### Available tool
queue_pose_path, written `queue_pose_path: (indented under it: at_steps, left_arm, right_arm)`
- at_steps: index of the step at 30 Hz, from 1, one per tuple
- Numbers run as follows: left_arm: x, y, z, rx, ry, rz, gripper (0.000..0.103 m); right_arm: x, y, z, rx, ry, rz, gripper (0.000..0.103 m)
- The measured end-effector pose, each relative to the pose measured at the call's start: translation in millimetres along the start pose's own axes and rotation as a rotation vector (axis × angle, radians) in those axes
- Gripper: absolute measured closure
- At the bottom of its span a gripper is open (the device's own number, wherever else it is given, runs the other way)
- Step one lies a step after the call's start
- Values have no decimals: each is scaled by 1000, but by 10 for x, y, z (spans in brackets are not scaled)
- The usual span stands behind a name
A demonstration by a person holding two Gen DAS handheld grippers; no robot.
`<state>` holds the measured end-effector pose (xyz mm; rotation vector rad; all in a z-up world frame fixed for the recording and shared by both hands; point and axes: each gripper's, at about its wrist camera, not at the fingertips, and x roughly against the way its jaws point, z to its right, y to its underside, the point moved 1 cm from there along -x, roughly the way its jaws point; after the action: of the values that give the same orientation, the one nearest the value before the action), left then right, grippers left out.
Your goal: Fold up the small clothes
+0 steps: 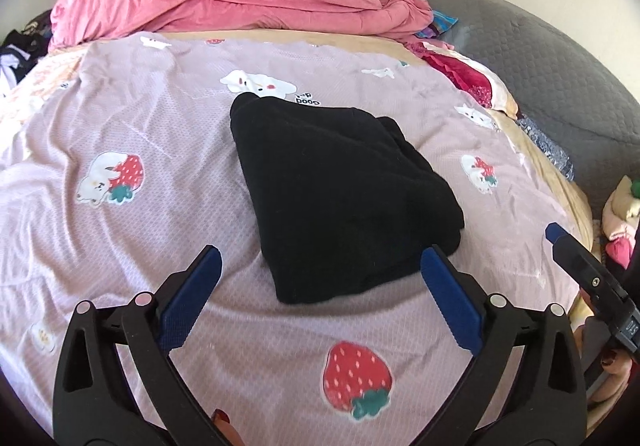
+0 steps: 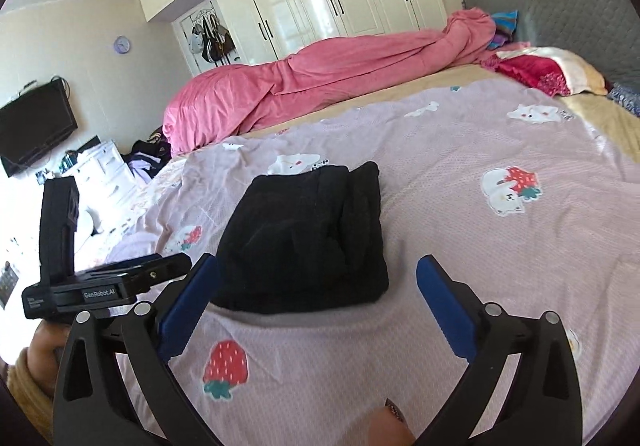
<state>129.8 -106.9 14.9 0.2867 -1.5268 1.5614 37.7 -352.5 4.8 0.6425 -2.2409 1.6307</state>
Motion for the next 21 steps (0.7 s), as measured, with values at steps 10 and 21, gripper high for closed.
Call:
queue_pose_path:
  at_steps: [10,21]
  left_arm:
    - [202,301,-40,2,-7,13,9]
    - [239,582,-159,18,-33,2,9]
  right_arm:
    - [94,350,-270,85,81,-39,4]
    - [-20,624,-479,176,202,-104,4]
